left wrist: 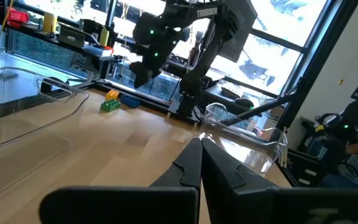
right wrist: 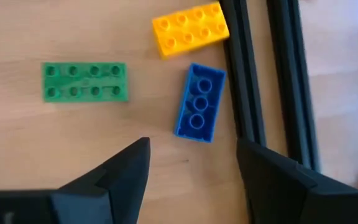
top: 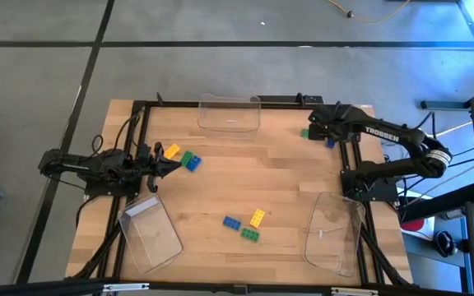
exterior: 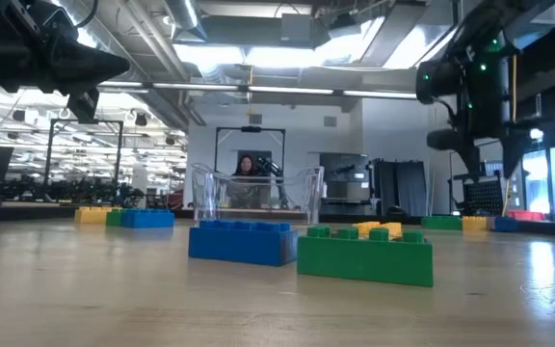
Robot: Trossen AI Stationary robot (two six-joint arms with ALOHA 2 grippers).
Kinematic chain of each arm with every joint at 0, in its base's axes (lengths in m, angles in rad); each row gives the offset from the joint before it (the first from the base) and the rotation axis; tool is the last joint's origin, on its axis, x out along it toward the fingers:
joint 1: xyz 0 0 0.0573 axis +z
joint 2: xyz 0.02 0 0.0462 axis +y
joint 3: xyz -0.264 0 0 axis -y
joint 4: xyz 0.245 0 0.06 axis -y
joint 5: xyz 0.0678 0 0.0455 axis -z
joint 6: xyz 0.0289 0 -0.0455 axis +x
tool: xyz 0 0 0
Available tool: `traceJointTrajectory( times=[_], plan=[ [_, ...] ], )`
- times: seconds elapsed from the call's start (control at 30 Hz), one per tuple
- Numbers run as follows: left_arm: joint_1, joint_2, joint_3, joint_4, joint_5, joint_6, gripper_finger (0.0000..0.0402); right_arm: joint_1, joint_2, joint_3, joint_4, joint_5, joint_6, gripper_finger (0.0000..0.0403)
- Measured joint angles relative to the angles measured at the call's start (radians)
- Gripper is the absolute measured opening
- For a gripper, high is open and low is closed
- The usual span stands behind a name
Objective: Sort & place blocks by color
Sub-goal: Put the top right blue game piece into the bottom left transparent bin
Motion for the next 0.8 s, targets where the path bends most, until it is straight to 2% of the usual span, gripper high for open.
traceJointTrajectory(
  times=[0.13, 0.23, 0.37, 0.53, 0.8],
  plan=[
    [0.0, 0.0, 0.0, 0.0, 0.0, 0.0, 0.0, 0.0, -0.008, -0.081, 0.091, 0.005, 0.093, 0.0243],
    [0.0, 0.0, 0.0, 0.0, 0.0, 0.0, 0.0, 0.0, -0.007, -0.146, 0.18, -0.003, 0.105, 0.0243],
    [0.0, 0.0, 0.0, 0.0, 0.0, 0.0, 0.0, -0.005, -0.007, -0.204, 0.225, 0.044, 0.174, 0.0243],
    [0.0, 0.0, 0.0, 0.0, 0.0, 0.0, 0.0, -0.005, -0.007, -0.22, 0.25, 0.105, 0.207, 0.0243],
    [0.0, 0.0, 0.0, 0.0, 0.0, 0.0, 0.0, -0.026, 0.005, -0.22, 0.296, 0.132, 0.206, 0.0243]
  ],
)
